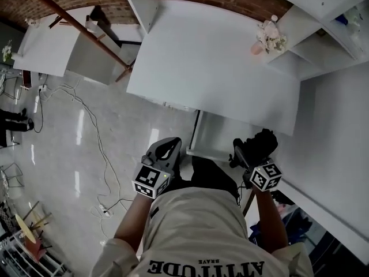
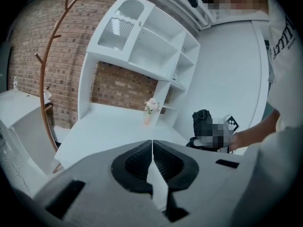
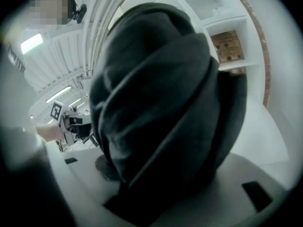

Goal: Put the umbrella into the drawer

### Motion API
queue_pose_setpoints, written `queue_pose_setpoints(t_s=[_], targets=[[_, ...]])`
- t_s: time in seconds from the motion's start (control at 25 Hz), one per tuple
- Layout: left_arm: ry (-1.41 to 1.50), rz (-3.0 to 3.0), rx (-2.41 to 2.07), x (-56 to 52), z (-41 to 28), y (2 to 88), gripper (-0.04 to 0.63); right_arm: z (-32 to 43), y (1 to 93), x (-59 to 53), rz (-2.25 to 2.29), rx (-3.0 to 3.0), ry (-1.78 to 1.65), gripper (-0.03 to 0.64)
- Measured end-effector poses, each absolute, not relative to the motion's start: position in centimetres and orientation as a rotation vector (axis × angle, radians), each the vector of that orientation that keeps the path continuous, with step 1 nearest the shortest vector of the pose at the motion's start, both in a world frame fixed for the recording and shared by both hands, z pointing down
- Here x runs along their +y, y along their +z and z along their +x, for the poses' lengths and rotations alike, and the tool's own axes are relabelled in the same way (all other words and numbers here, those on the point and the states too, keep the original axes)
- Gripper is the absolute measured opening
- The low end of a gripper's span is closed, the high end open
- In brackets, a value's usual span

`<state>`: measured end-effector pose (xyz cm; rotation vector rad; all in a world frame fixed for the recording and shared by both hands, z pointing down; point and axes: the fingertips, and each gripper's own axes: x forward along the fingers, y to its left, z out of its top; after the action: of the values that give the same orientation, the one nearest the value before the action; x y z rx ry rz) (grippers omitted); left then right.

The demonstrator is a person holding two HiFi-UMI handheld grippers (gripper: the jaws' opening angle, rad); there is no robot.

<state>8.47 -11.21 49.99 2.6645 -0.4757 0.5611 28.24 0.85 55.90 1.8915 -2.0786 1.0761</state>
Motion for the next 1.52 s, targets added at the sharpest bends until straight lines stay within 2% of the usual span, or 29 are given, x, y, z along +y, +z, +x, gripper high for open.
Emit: queue_pose_setpoints(t_s=[0.56,1.04,1.52], targets=[[0.611,2.553,-0.624,-9.4,8.1,53.5,0.026,26.6,64.6,-1.5,1.484,-2.115,1.153,0.253],[0.616,2.469,-0.655,-7.9,8.0,57.0,0.026,24.5,75.6,0.8,1.107,-1.953,1.025,0.253],[0.695,2.417,-0.621,-6.7,8.6,61.8,0.026,23.4,81.1,0.9,0.905,-1.821,1.007,0.253]])
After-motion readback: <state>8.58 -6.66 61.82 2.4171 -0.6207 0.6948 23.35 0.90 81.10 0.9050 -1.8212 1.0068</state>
